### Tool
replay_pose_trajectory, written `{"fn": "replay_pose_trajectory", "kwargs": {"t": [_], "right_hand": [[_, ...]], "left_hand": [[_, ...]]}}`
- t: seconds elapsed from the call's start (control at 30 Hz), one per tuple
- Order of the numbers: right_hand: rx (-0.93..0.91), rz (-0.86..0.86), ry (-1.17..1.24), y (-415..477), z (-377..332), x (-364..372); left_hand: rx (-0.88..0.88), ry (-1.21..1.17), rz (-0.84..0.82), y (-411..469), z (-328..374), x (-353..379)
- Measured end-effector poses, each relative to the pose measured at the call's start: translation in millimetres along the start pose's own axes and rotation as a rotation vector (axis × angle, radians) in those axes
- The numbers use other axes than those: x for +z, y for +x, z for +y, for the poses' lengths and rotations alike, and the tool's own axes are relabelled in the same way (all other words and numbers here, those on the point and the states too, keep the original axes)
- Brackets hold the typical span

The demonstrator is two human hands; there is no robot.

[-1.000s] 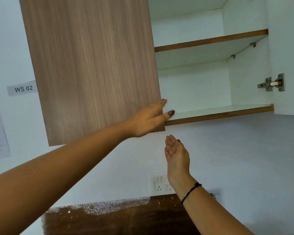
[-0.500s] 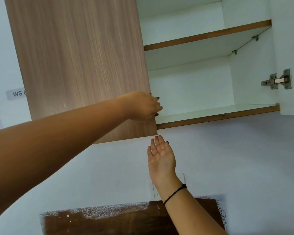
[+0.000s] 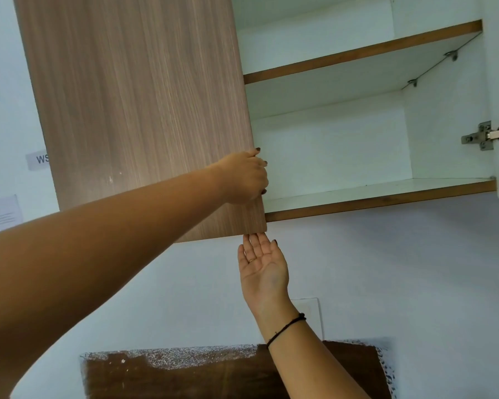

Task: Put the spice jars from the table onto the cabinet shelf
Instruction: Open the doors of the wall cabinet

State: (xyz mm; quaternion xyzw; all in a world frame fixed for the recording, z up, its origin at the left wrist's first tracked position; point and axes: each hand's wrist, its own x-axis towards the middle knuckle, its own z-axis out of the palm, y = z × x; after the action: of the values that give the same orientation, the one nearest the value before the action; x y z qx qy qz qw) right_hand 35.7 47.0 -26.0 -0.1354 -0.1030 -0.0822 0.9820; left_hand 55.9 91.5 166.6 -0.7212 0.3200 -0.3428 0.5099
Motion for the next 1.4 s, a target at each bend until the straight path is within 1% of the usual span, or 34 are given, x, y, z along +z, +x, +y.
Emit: {"fn": "replay_pose_trajectory", "kwargs": {"t": [0.1, 0.43, 0.63, 0.77, 0.9, 1.1, 1.4], "right_hand": [[0.020, -0.020, 0.019, 0.3, -0.5, -1.4], [0.034, -0.049, 0.019, -17.5, 6.8, -3.8], [0.070, -0.062, 0.046, -39.1, 19.3, 4.2], [0.084, -0.066, 0.073, -53.7, 20.0, 9.4], [0.094, -0.065, 0.092, -67.9, 20.7, 14.7], [0.095, -0.056, 0.125, -87.5, 25.4, 22.7], [0.077, -0.043, 0.132, -116.5, 36.3, 33.1]], "left_hand": [[0.012, 0.003, 0.062, -4.2, 3.1, 4.5], [-0.003, -0.124, 0.310, -30.6, 8.9, 8.1], [-0.006, -0.143, 0.380, -51.3, 8.2, 0.6], [-0.024, -0.153, 0.407, -66.0, 11.0, -5.5], [-0.033, -0.198, 0.391, -79.9, 10.9, -12.3], [-0.019, -0.139, 0.432, -101.3, 11.4, -20.5], [-0.010, -0.192, 0.448, -132.3, 10.0, -29.2]]}}
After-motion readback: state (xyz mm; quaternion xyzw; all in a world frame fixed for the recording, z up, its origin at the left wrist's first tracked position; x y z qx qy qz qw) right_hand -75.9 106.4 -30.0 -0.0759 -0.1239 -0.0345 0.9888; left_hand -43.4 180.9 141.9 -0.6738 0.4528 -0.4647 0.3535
